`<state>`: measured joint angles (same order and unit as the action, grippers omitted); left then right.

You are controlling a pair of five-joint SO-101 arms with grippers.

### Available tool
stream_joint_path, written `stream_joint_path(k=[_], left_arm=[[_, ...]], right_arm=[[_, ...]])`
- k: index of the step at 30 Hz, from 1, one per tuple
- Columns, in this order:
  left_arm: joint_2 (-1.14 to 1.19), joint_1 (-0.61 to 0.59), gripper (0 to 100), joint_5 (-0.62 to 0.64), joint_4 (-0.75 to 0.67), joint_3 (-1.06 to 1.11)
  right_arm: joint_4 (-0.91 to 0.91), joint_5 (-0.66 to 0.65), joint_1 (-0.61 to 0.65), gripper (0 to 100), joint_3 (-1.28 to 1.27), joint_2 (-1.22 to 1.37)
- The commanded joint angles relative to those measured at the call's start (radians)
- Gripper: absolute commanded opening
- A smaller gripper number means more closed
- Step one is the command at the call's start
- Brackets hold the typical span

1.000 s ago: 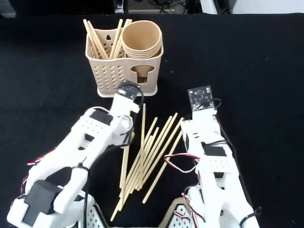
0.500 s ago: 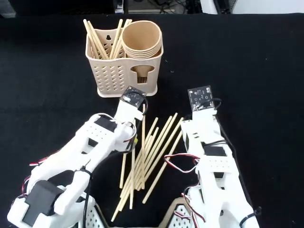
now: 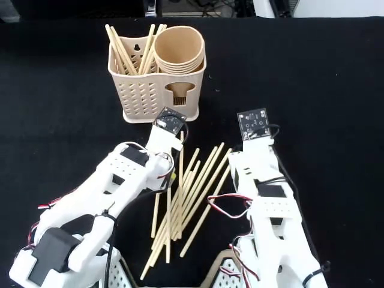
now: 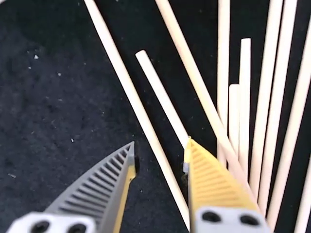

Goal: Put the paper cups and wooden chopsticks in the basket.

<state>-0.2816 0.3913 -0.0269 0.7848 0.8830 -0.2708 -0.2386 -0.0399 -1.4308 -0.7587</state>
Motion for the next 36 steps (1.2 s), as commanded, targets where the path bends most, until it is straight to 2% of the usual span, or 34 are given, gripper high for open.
stream_joint_path(k=[1, 5, 11, 18, 23, 29, 36], left_arm=[[-0.006, 0.002, 18, 0.006, -0.074, -0.022], [-0.018, 0.005, 18, -0.002, -0.135, 0.004], [-0.006, 0.010, 18, 0.005, -0.138, 0.031], [-0.006, -0.056, 18, 0.006, -0.133, 0.045], [-0.005, -0.059, 18, 0.006, -0.133, 0.050], [-0.005, 0.031, 18, 0.006, -0.133, 0.081], [-0.005, 0.041, 17, 0.006, -0.133, 0.084]], right_arm=[[0.020, 0.000, 0.006, 2.5, 0.004, -0.022], [0.020, 0.000, 0.006, 2.5, 0.004, -0.022], [0.020, 0.000, 0.008, 2.5, 0.004, -0.022], [0.020, 0.000, 0.008, 2.5, 0.004, -0.022], [0.020, 0.000, 0.008, 2.5, 0.004, -0.022], [0.020, 0.000, 0.008, 2.5, 0.004, -0.022], [0.020, 0.000, 0.008, 2.5, 0.004, -0.022]])
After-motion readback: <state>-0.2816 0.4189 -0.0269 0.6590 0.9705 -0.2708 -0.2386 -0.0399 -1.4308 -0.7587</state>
